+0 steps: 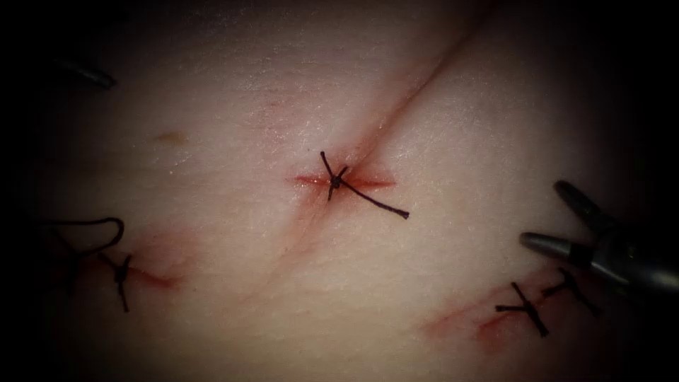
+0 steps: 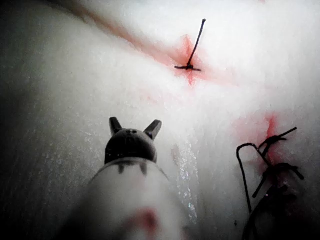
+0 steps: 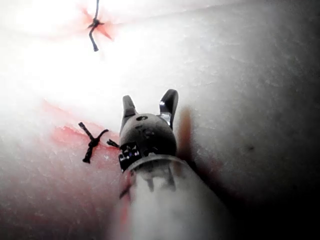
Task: Wound Closure
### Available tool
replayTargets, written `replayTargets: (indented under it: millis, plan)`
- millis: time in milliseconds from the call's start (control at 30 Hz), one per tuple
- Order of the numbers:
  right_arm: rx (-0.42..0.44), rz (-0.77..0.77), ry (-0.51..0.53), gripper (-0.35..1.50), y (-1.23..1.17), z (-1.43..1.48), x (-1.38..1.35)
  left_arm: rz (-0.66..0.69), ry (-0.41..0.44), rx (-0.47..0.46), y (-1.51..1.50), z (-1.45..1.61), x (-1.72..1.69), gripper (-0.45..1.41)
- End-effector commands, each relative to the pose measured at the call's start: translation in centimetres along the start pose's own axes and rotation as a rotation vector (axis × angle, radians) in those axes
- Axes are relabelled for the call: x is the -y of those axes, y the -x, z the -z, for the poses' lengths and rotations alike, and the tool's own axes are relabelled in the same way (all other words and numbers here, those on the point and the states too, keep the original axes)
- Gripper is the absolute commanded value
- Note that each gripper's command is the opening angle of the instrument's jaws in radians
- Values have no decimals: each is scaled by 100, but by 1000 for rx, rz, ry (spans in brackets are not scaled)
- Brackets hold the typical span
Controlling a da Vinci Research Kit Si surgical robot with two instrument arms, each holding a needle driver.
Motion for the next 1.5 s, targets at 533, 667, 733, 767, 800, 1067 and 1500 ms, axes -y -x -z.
replayTargets:
  millis: [533,667,733,767,800,1067,1500]
  plan:
    - [-6,174,-118,106,-48,-14,32,39,-333,129,-97,-143,-103,34]
    - [-4,204,-128,104,-54,-24,42,-22,-428,132,-101,-171,-116,37]
    - [14,221,-130,104,-57,-29,46,-21,-456,137,-103,-183,-119,42]
    - [20,227,-130,104,-58,-31,48,-26,-464,149,-104,-188,-121,49]
    - [27,233,-132,104,-59,-33,49,-24,-476,162,-105,-195,-122,54]
    - [51,246,-123,103,-59,-36,50,-51,-552,280,-103,-232,-121,71]
    - [58,249,-113,101,-57,-32,47,-85,-611,369,-83,-281,-119,46]
